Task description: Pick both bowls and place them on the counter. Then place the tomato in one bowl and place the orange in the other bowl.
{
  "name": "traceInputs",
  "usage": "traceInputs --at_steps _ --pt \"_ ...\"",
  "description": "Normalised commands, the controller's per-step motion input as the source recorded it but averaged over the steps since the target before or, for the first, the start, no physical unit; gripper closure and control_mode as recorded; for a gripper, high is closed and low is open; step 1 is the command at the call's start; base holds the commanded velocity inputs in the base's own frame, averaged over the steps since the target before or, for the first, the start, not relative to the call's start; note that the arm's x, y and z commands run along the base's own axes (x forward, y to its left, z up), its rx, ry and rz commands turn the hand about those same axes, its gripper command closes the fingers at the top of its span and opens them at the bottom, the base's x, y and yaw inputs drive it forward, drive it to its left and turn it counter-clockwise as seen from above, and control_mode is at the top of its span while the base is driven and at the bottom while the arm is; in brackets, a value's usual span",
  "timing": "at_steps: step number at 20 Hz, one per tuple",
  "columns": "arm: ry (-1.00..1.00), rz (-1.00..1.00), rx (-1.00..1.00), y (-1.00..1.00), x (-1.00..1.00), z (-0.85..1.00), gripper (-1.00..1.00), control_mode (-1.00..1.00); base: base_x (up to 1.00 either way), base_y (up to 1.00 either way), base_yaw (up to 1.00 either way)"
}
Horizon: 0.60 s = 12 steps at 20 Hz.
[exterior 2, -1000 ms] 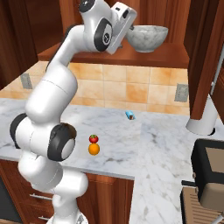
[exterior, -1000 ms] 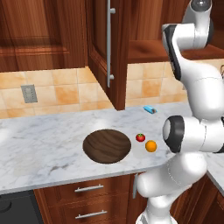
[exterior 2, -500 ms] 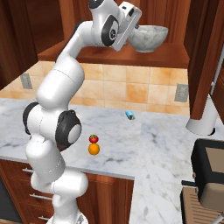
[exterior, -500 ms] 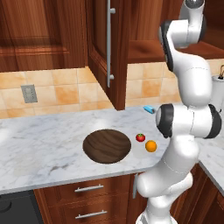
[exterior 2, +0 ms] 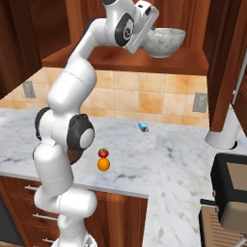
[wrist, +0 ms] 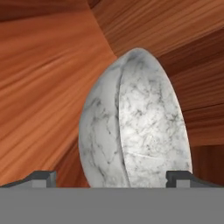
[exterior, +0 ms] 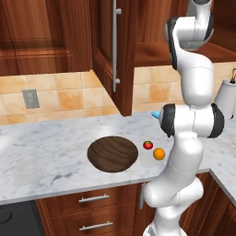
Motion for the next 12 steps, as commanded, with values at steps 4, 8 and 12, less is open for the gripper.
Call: traceInputs --at_steps 4,8,12 --pt "0.04 0.02 0.0 -0.03 0.13 -0.12 -1.0 -1.0 0.0 0.0 0.0" --pt "0.05 0.02 0.0 -0.01 0.06 -0.3 -1.0 -1.0 0.0 0.0 0.0" --pt "0.06 0.03 0.0 -0.03 0.05 -0.32 -1.0 -1.0 0.0 0.0 0.0"
